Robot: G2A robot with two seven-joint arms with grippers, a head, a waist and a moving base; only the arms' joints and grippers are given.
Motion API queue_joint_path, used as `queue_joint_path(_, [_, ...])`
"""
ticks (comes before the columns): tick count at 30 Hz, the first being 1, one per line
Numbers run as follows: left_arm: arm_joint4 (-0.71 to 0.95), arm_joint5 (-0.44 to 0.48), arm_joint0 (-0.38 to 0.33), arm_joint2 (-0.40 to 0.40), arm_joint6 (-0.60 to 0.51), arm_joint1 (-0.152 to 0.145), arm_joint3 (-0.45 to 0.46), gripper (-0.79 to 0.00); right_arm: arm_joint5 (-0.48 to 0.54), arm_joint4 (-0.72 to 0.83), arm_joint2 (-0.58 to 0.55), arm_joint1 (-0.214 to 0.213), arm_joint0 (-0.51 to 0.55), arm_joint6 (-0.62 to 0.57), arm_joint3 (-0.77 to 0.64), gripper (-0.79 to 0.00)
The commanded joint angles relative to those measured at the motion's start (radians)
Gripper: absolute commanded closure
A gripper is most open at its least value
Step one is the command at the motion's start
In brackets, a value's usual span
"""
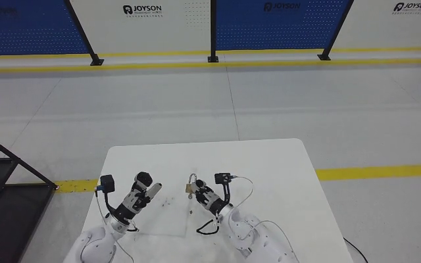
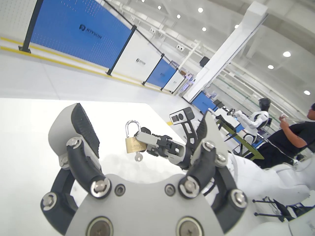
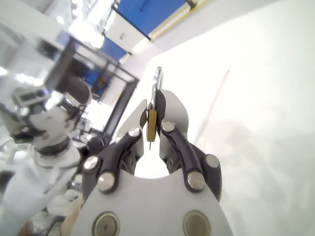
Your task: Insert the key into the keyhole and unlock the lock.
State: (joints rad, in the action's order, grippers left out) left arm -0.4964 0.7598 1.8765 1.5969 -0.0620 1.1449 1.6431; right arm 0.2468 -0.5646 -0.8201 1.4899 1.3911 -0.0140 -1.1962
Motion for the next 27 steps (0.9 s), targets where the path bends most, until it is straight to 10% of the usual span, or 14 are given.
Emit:
queue_joint_path(1, [-0.002, -0.056, 0.003, 0.024, -0.05, -0.004, 0.01, -0.785, -0.003, 0.016, 0.052, 0.019, -0.034, -0.028, 0.058, 0.0])
queue_joint_path(11, [-0.029, -0.103, -0.004, 0.019, -0.042, -0.002, 0.005, -0.785, -0.107, 0.01, 0.19, 0.102, -0.138, 0.033, 0.244, 0.0])
queue_joint_path(12, [-0.029, -0.103, -0.004, 0.019, -0.042, -0.002, 0.005, -0.785, -0.118, 0.007, 0.196, 0.108, -0.144, 0.042, 0.255, -0.089])
queue_joint_path(14, [-0.029, -0.103, -0.004, 0.019, -0.042, -0.002, 0.005, -0.785, -0.121, 0.003, 0.206, 0.117, -0.154, 0.052, 0.275, -0.646])
queue_joint_path(15, [-0.029, -0.103, -0.004, 0.019, -0.042, -0.002, 0.005, -0.785, -0.125, -0.001, 0.208, 0.12, -0.159, 0.056, 0.284, -0.785])
queue_joint_path(27, [-0.029, -0.103, -0.004, 0.019, -0.042, -0.002, 0.005, -0.785, -0.277, -0.276, 0.212, 0.095, -0.112, 0.202, 0.184, -0.785])
